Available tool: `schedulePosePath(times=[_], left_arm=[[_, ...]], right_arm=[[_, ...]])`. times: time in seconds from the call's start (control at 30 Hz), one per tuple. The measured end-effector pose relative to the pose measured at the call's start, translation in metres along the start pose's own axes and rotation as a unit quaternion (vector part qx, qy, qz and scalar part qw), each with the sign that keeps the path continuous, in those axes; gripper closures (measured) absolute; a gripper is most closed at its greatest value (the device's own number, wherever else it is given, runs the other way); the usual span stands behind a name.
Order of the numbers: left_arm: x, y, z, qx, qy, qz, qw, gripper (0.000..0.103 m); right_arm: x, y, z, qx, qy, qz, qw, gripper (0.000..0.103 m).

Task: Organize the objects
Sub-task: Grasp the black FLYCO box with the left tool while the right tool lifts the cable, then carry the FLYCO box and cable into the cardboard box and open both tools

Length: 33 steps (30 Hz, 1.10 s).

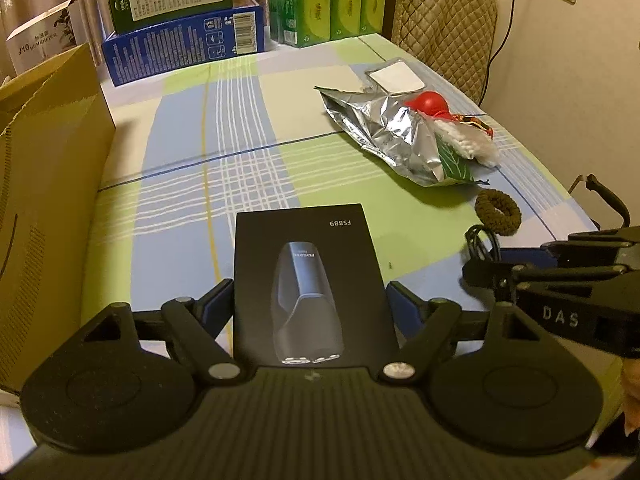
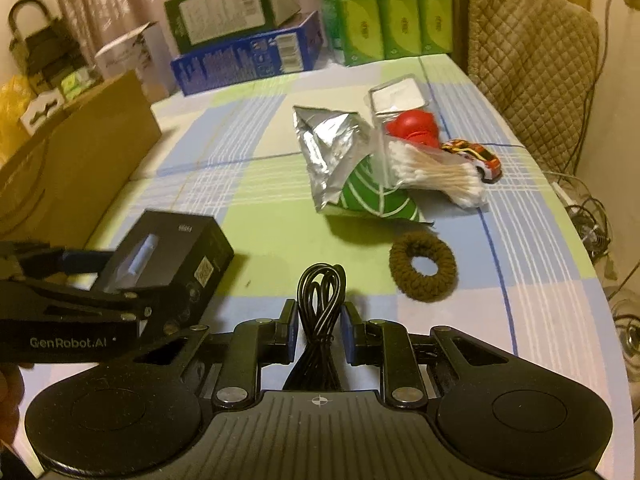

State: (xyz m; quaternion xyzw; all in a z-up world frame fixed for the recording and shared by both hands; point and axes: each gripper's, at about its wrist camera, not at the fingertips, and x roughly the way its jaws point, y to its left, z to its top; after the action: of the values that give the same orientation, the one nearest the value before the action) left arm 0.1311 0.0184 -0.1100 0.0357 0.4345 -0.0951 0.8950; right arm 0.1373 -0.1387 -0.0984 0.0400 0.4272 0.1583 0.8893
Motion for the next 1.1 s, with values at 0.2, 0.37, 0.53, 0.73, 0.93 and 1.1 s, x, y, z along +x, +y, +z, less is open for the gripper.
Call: schedulePosePath(times=[0.2,0.37,0.53,0.73,0.93,1.1], left_arm=[[-0.013,-0.002,0.011,-0.010,-0.008,-0.009,0.9999,0.026],[-0.038,0.005,0.025,-0.014,-0.022,-0.004,0.9996,0.026],[-0.080,0.022,0.046,-0.025,-0.054,0.004,0.9982,0.026],[-0.135,0.059,0.061,-0.039,-0.093,0.028,0.9946,0.026],[-0.186,0.121,0.061,-0.055,-0.116,0.075,0.9889,0.026],[-0.206,0.180,0.053,-0.069,-0.111,0.115,0.9848,0.026]], right_arm=[[-0.016,-0.003,0.005,0.025,-0.018,0.009,0.999,0.086],[-0.039,0.003,0.020,0.027,-0.034,0.016,0.999,0.086],[-0.068,0.038,0.053,0.003,-0.067,0.042,0.997,0.087],[-0.090,0.110,0.097,-0.045,-0.103,0.092,0.989,0.087],[-0.083,0.190,0.122,-0.071,-0.096,0.163,0.979,0.087],[-0.058,0.246,0.127,-0.079,-0.066,0.212,0.972,0.087]])
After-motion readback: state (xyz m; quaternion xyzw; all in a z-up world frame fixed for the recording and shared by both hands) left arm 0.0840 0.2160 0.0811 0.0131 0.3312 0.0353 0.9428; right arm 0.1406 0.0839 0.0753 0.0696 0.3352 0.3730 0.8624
